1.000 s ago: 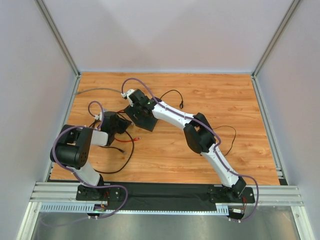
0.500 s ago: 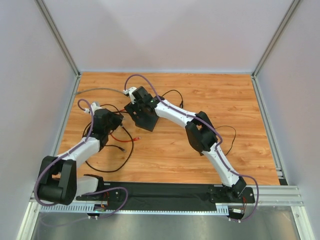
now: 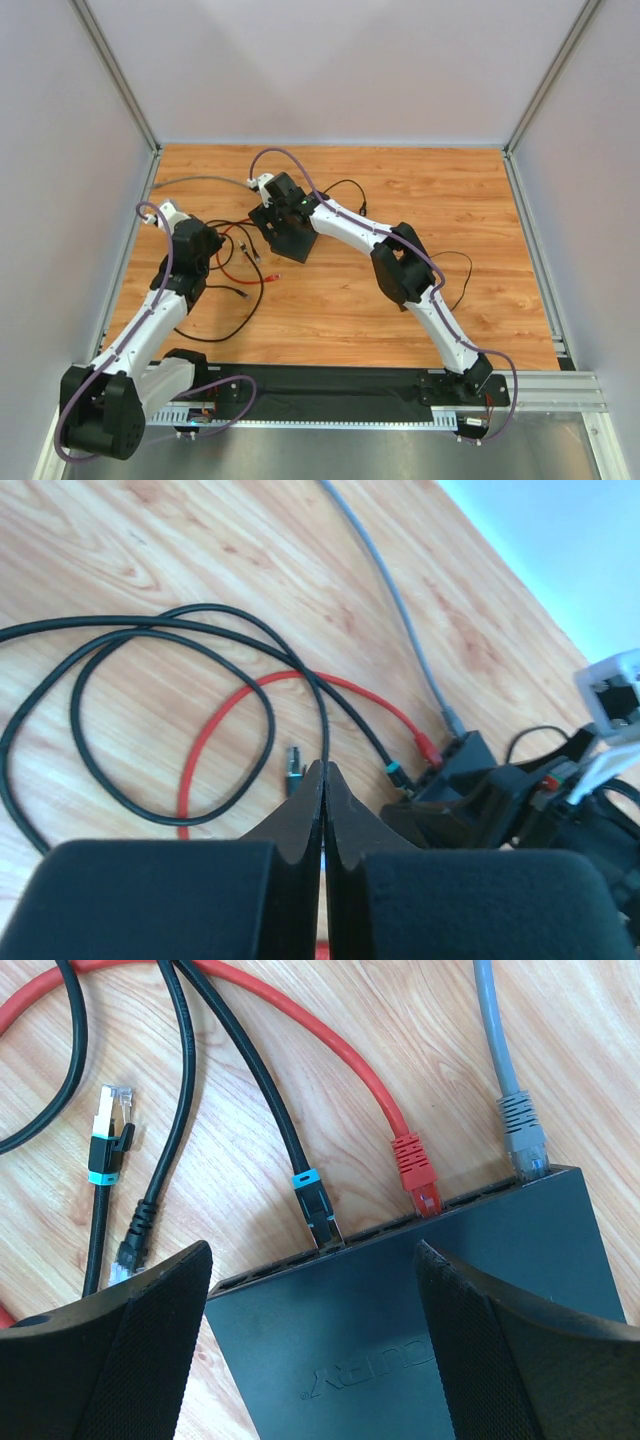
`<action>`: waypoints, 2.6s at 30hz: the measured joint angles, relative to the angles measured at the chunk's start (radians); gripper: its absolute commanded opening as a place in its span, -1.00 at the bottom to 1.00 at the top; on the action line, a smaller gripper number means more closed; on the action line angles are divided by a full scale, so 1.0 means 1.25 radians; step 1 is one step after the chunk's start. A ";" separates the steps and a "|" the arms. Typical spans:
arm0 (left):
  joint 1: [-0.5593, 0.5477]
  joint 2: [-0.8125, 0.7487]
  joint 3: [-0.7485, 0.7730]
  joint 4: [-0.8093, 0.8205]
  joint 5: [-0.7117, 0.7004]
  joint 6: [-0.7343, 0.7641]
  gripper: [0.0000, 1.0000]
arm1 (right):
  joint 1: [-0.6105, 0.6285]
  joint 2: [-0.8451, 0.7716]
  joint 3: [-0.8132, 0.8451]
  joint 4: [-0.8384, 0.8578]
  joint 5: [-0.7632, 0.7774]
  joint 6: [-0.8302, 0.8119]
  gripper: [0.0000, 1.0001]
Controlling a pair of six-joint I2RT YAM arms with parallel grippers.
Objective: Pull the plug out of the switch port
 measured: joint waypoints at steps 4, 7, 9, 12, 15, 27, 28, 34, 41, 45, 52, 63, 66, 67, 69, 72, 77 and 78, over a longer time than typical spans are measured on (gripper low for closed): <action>0.000 0.017 0.003 -0.028 -0.021 0.002 -1.00 | -0.001 0.000 0.001 0.000 -0.001 0.004 0.68; 0.000 0.046 0.020 -0.076 -0.038 -0.010 -0.28 | -0.001 0.000 0.001 0.000 -0.001 0.005 0.68; 0.000 0.070 0.040 -0.118 -0.061 -0.031 0.11 | -0.001 0.000 0.001 0.000 -0.001 0.005 0.68; 0.001 0.104 0.070 -0.171 -0.096 -0.071 0.30 | -0.002 0.000 0.001 0.000 -0.004 0.005 0.68; 0.008 0.134 0.086 -0.207 -0.117 -0.107 0.24 | -0.003 0.000 0.002 -0.001 -0.007 0.005 0.68; 0.087 0.395 0.223 -0.403 -0.105 -0.277 -0.12 | -0.003 0.000 0.002 -0.001 -0.010 0.005 0.68; 0.088 0.406 0.229 -0.414 -0.102 -0.287 -0.12 | -0.003 0.000 0.002 -0.001 -0.011 0.005 0.68; 0.088 0.446 0.257 -0.493 -0.098 -0.344 -0.24 | -0.003 0.000 0.002 0.000 -0.015 0.005 0.68; 0.089 0.537 0.334 -0.558 -0.091 -0.373 -0.26 | -0.003 0.000 0.002 0.000 -0.015 0.005 0.68; 0.093 0.554 0.337 -0.573 -0.083 -0.376 -0.47 | -0.003 0.000 0.002 0.000 -0.015 0.005 0.68; 0.103 0.555 0.338 -0.587 -0.084 -0.385 -1.00 | -0.003 0.000 0.002 0.000 -0.015 0.005 0.68; 0.114 0.478 0.321 -0.579 -0.104 -0.374 -1.00 | -0.003 0.000 0.004 -0.003 -0.015 0.006 0.68; 0.114 0.361 0.262 -0.529 -0.116 -0.351 -1.00 | -0.003 0.000 0.005 -0.005 -0.015 0.008 0.68; 0.114 0.319 0.242 -0.518 -0.123 -0.348 -1.00 | -0.003 0.000 0.005 -0.005 -0.015 0.008 0.68; 0.114 0.248 0.211 -0.509 -0.148 -0.350 -1.00 | -0.003 0.000 0.005 -0.007 -0.015 0.009 0.68; 0.114 0.205 0.202 -0.519 -0.192 -0.360 -1.00 | -0.003 0.000 0.005 -0.007 -0.015 0.011 0.68; 0.114 0.214 0.209 -0.560 -0.246 -0.384 -1.00 | -0.003 0.000 0.007 -0.010 -0.015 0.011 0.68; 0.115 0.222 0.218 -0.577 -0.259 -0.389 -1.00 | -0.003 0.000 0.008 -0.012 -0.015 0.011 0.68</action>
